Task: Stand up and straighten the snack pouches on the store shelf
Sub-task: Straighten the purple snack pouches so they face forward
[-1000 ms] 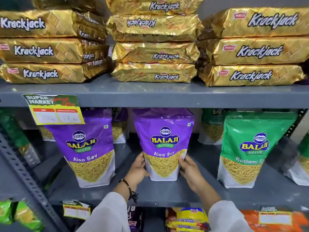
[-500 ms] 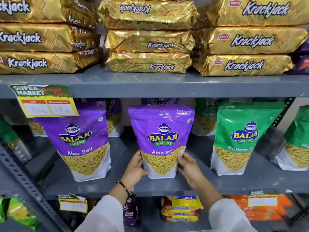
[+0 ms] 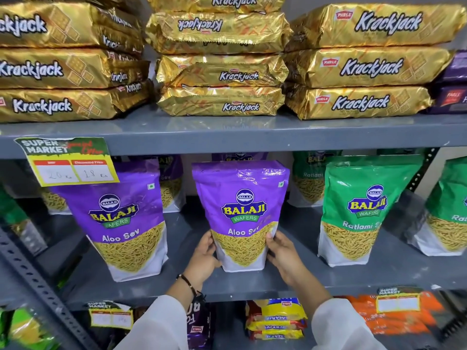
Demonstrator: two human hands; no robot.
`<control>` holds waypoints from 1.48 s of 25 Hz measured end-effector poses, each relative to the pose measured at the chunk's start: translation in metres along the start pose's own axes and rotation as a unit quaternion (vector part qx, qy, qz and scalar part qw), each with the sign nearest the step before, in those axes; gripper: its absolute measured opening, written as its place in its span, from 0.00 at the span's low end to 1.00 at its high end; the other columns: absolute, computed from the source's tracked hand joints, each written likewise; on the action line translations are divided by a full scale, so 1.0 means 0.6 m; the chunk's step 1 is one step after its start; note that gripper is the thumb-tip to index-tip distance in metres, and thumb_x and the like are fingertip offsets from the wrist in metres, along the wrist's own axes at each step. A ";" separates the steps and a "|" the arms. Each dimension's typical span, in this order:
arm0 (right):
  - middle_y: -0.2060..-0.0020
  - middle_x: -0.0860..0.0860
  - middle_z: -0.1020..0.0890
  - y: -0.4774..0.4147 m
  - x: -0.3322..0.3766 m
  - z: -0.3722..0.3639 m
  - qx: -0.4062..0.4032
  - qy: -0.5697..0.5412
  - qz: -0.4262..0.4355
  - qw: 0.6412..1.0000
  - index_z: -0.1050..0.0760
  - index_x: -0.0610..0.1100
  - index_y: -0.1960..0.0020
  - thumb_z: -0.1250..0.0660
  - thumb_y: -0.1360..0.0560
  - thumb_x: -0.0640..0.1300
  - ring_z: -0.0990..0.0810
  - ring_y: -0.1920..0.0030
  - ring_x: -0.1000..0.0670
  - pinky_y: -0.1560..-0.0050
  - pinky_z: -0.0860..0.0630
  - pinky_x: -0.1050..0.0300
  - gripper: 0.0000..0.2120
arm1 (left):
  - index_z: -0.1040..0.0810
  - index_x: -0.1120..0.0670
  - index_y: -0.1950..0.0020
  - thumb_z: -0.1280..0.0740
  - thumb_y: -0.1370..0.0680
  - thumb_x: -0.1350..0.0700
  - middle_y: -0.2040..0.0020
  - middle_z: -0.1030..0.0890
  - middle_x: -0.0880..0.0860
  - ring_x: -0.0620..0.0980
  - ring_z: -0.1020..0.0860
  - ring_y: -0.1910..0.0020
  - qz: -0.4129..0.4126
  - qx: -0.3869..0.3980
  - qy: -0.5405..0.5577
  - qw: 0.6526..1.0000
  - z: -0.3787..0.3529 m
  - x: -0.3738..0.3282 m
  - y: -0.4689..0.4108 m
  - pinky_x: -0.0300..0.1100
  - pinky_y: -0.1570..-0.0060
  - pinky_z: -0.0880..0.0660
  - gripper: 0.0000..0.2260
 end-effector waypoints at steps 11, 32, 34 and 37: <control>0.51 0.53 0.18 0.000 0.007 0.006 -0.003 0.004 0.000 1.000 0.25 0.49 0.49 0.42 0.22 0.43 0.20 0.50 0.55 0.56 0.24 0.62 0.08 | 0.42 0.57 0.28 0.48 0.34 0.82 0.32 0.32 0.57 0.56 0.35 0.30 0.008 0.005 -0.024 1.000 -0.002 0.004 -0.006 0.36 0.59 0.29 0.37; 0.50 0.53 0.19 0.014 0.001 0.012 -0.017 0.003 -0.007 1.000 0.26 0.50 0.47 0.41 0.23 0.45 0.21 0.49 0.55 0.56 0.25 0.61 0.08 | 0.44 0.58 0.28 0.48 0.34 0.83 0.32 0.33 0.57 0.54 0.36 0.31 -0.002 -0.014 -0.026 1.000 -0.007 -0.004 0.012 0.44 0.43 0.34 0.38; 0.50 0.52 0.19 0.016 0.002 0.022 -0.042 0.010 -0.005 0.999 0.26 0.49 0.47 0.40 0.23 0.45 0.21 0.50 0.55 0.56 0.26 0.61 0.06 | 0.45 0.58 0.28 0.48 0.34 0.83 0.35 0.33 0.55 0.52 0.35 0.33 -0.010 -0.032 -0.010 0.999 -0.004 -0.008 0.010 0.46 0.41 0.34 0.38; 0.60 0.49 0.21 0.046 0.017 0.076 -0.201 0.030 0.065 0.977 0.26 0.50 0.59 0.36 0.26 0.39 0.23 0.56 0.48 0.54 0.28 0.55 0.07 | 0.37 0.60 0.31 0.50 0.35 0.84 0.39 0.31 0.54 0.51 0.32 0.39 -0.039 -0.105 0.004 0.994 0.024 -0.010 0.022 0.50 0.37 0.32 0.35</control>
Point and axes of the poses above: each hand's wrist, its own y-axis away from the middle knuckle, its own z-axis out of the back of the hand, x = y × z, the point moved 9 cm from there along -y, towards the middle knuckle
